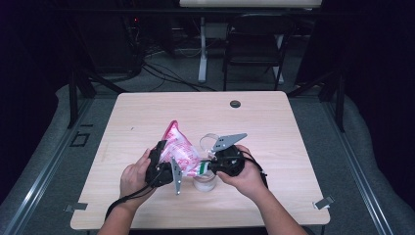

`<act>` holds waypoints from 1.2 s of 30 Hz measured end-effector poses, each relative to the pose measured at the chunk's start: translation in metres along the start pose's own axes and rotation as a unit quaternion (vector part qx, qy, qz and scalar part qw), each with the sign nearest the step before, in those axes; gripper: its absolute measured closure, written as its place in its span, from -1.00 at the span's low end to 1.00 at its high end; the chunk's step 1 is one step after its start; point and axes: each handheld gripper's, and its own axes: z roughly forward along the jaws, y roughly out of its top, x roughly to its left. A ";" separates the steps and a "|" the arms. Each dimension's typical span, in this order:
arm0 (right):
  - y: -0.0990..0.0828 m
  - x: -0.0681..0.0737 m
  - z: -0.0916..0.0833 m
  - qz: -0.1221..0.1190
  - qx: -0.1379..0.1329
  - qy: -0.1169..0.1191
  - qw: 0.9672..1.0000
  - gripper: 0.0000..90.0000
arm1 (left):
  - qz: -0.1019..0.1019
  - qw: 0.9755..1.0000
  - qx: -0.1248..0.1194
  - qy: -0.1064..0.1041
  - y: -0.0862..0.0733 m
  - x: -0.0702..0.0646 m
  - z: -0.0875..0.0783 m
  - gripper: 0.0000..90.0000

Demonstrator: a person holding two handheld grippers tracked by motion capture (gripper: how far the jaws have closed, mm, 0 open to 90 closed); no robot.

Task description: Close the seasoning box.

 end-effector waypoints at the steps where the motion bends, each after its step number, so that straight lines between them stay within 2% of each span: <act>1: 0.000 0.000 0.000 -0.001 0.002 0.000 1.000 1.00 | -0.004 1.000 -0.002 -0.001 0.000 -0.001 0.000 0.37; 5: 0.001 0.000 -0.001 0.001 0.006 0.002 1.000 1.00 | 0.004 1.000 0.000 0.001 0.001 0.000 -0.001 0.37; 7: 0.001 0.000 -0.001 0.001 0.006 0.002 1.000 1.00 | 0.000 1.000 -0.004 0.000 0.002 -0.001 -0.001 0.37; 13: 0.000 -0.001 -0.001 0.000 0.009 0.000 1.000 1.00 | 0.007 1.000 -0.001 0.000 0.003 -0.002 -0.001 0.37; 17: 0.000 -0.001 -0.001 0.002 0.009 0.000 1.000 1.00 | 0.025 1.000 0.010 -0.001 0.005 -0.001 -0.003 0.37; 21: -0.001 -0.002 0.000 0.003 0.009 -0.002 1.000 1.00 | 0.041 0.999 0.010 0.003 0.007 -0.001 -0.002 0.37; 36: -0.001 -0.002 0.000 0.003 0.011 0.001 1.000 1.00 | 0.070 0.998 0.008 0.004 0.009 0.002 -0.005 0.37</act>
